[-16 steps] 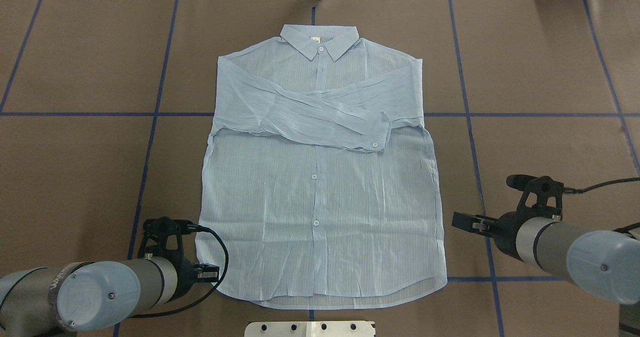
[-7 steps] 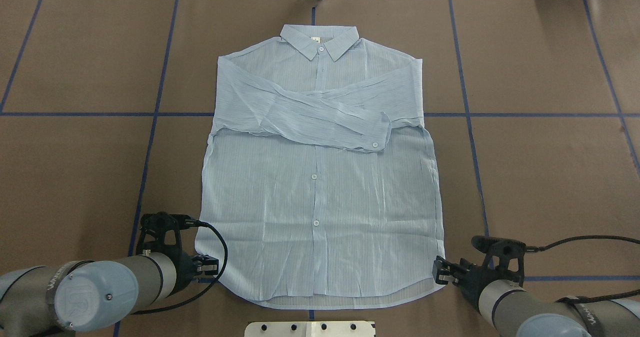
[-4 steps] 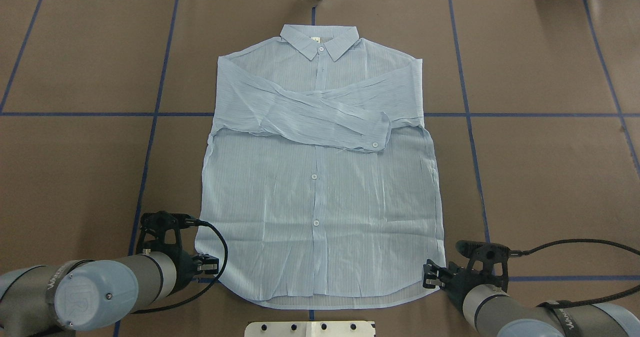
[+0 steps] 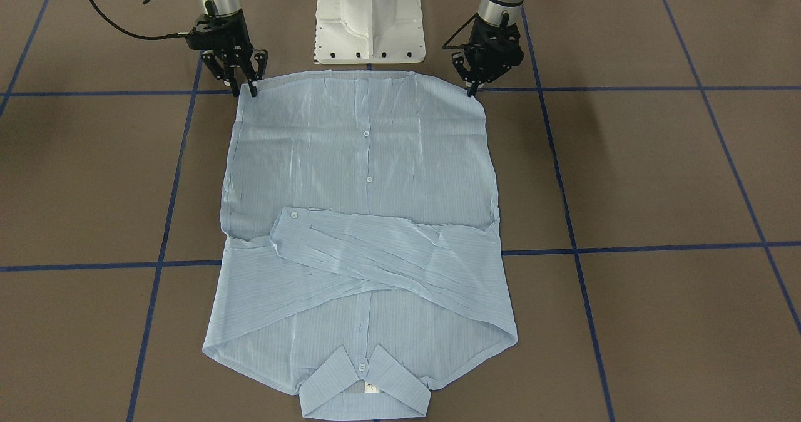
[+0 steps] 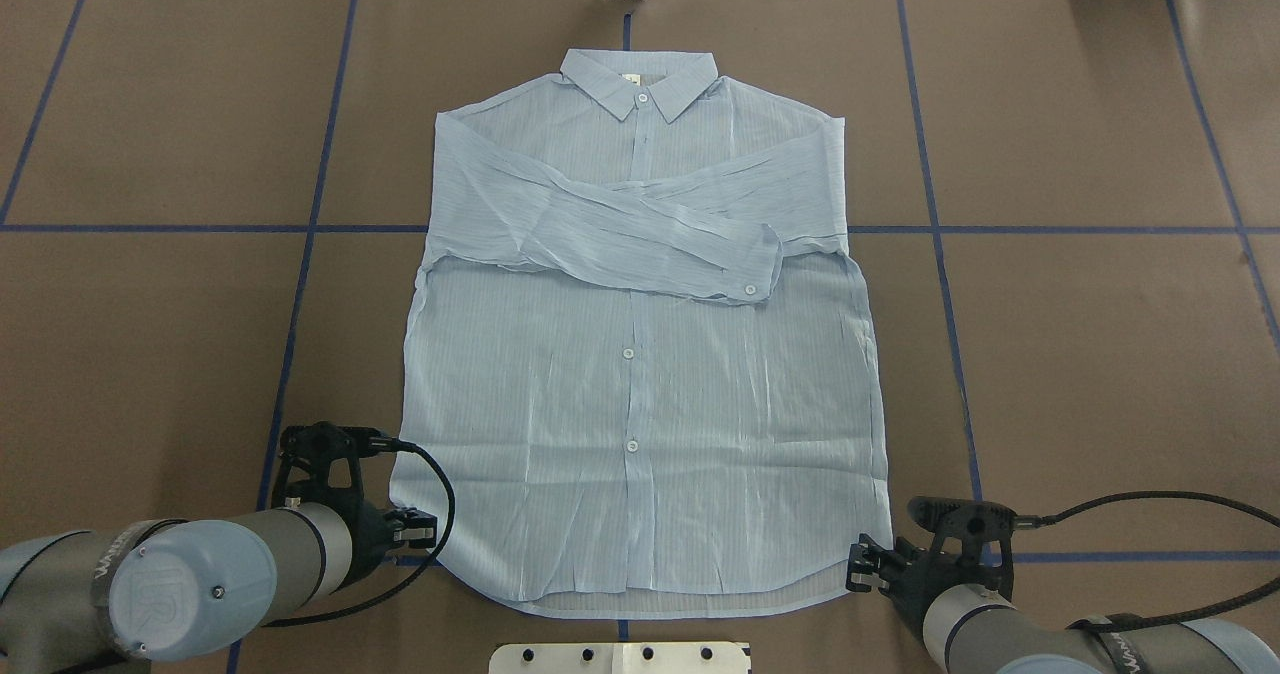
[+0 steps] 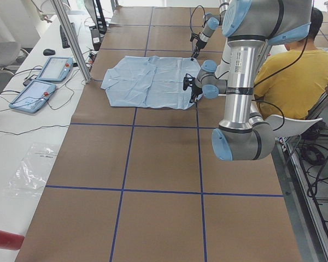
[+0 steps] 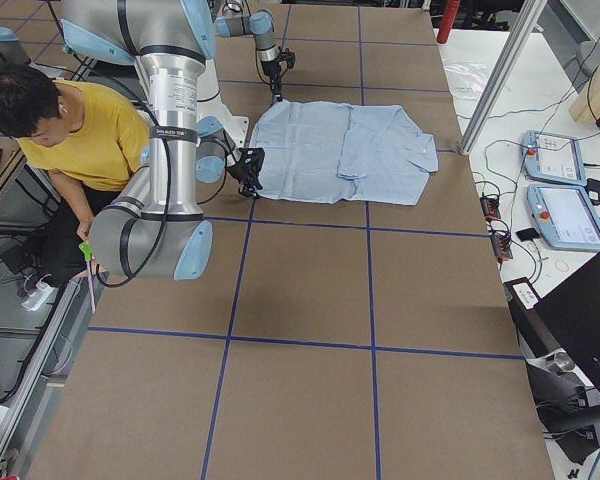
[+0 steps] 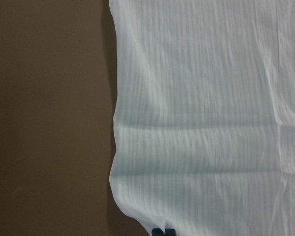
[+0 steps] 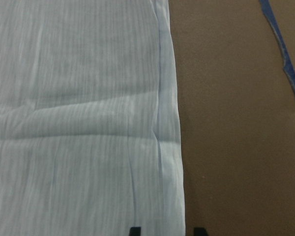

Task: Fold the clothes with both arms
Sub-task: 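Grasp the hem corners with both grippers, then lift the hem with both grippers and carry it toward the collar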

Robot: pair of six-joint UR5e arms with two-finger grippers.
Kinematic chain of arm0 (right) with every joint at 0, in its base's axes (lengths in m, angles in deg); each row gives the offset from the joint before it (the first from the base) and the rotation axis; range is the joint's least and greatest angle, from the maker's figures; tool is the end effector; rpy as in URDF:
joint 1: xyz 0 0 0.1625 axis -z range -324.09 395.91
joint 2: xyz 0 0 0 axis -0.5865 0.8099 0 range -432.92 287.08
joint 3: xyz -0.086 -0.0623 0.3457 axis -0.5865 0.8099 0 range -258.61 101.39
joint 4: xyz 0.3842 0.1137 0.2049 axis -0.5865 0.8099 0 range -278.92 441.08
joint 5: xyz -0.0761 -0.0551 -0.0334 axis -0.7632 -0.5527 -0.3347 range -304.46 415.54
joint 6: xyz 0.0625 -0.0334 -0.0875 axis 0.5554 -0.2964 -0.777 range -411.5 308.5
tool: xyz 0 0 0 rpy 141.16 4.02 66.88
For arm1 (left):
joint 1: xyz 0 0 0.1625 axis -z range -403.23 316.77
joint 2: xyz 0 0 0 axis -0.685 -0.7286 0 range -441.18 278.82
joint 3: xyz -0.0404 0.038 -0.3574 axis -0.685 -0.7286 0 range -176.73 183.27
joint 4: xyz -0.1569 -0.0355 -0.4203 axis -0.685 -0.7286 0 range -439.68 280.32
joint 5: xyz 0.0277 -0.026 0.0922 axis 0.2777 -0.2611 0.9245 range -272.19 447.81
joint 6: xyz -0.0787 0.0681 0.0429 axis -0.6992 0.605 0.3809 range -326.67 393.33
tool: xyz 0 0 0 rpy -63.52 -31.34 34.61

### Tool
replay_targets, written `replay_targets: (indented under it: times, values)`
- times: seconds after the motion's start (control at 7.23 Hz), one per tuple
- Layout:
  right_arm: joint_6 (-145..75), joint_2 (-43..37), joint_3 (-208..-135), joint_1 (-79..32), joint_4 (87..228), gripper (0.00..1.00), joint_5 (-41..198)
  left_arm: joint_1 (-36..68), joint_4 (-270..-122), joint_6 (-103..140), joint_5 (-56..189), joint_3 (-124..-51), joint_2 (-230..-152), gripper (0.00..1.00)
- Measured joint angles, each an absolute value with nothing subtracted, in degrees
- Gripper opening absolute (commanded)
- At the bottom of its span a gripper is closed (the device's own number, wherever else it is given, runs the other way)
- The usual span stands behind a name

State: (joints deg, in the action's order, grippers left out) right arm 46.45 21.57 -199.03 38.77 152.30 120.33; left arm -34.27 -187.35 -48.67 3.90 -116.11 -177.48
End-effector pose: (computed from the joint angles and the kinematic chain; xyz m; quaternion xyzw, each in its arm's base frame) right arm -0.5092 -0.1560 0.3373 0.1660 -0.3886 0.1230 0.8979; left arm 0.5090 -0.2273 0.2581 0.1130 0.4363 -0.0313 0.8921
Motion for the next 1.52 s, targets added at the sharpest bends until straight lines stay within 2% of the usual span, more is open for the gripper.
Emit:
replay_targets:
  times: [0.55,0.83,0.97,1.24,1.38,1.52]
  values:
    - [46.67,21.63,-200.35,38.63,152.76,0.0,120.59,-34.31,-187.43,-48.66,3.83,-116.16,-177.49,0.0]
    - [46.69,22.15,-209.14,38.46,161.73,0.0,124.06,-34.3,-187.22,-46.96,3.4,-119.29,-176.85,0.0]
    - [46.81,22.08,-216.24,38.44,168.76,0.0,127.12,-34.28,-186.4,-45.82,2.44,-123.5,-175.85,0.0]
    - [47.13,19.76,-231.0,37.7,185.48,0.0,133.86,-34.2,-177.07,-44.84,-3.66,-138.45,-174.39,0.0]
    - [47.15,16.89,-235.07,35.42,191.43,0.0,137.77,-33.27,-169.41,-44.0,-6.74,-145.57,-175.49,0.0]
    - [46.99,14.0,-236.72,31.96,194.73,0.0,141.34,-30.46,-162.24,-41.76,-10.11,-149.7,-178.59,0.0]
